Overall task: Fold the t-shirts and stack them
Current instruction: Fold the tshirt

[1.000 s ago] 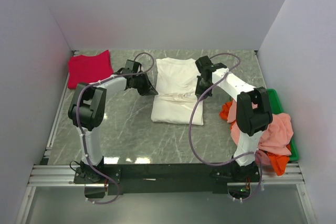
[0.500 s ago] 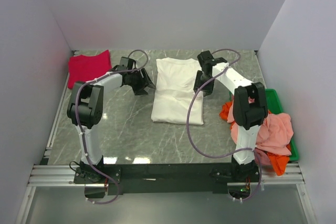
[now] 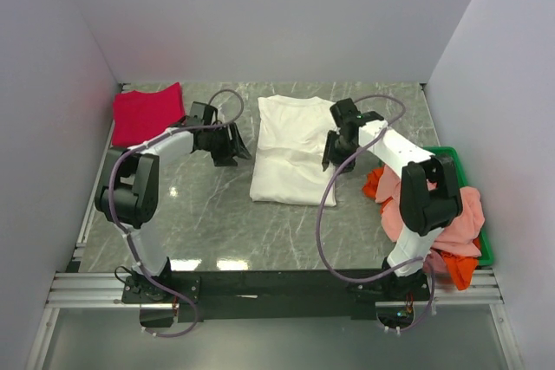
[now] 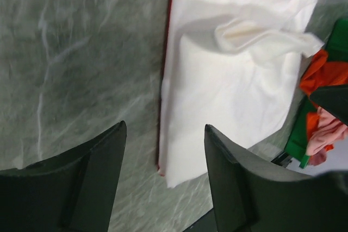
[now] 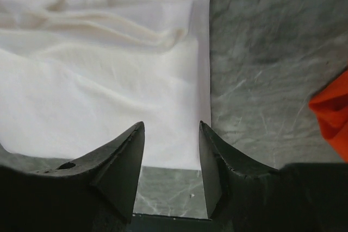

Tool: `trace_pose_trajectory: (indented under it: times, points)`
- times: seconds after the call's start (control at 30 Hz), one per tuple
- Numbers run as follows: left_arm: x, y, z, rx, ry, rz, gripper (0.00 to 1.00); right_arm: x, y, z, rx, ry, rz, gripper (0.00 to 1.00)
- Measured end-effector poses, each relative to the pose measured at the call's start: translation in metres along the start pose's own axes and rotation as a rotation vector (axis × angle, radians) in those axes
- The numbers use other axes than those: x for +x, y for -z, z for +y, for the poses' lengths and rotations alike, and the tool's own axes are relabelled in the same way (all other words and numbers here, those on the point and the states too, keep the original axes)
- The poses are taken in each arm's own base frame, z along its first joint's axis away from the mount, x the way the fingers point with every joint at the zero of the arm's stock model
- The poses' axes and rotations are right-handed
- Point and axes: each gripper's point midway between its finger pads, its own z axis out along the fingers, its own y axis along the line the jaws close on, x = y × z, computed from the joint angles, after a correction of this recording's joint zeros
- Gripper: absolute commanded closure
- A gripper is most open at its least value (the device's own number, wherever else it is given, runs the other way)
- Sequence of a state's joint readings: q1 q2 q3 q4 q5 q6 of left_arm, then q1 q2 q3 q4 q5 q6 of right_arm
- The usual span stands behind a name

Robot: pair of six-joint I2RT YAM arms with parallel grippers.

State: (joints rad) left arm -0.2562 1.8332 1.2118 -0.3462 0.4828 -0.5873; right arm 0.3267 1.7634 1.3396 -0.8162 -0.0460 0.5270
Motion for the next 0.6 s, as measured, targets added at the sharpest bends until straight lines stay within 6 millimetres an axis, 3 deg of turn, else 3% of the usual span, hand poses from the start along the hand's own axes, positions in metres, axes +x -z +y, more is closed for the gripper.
trace_pose_trajectory:
  times: [0.23, 0.4, 0.6]
  points:
    - [0.044, 0.001, 0.017, -0.023, 0.0, 0.093, 0.36, 0.062, -0.008, -0.011, 0.0, 0.005, 0.097, 0.49]
    - [0.071, -0.002, 0.018, -0.027, -0.019, 0.146, 0.37, 0.083, -0.01, -0.017, -0.006, -0.015, 0.114, 0.49]
    - [0.083, -0.002, 0.016, -0.028, -0.03, 0.167, 0.39, 0.093, -0.015, -0.021, -0.001, -0.027, 0.122, 0.49]
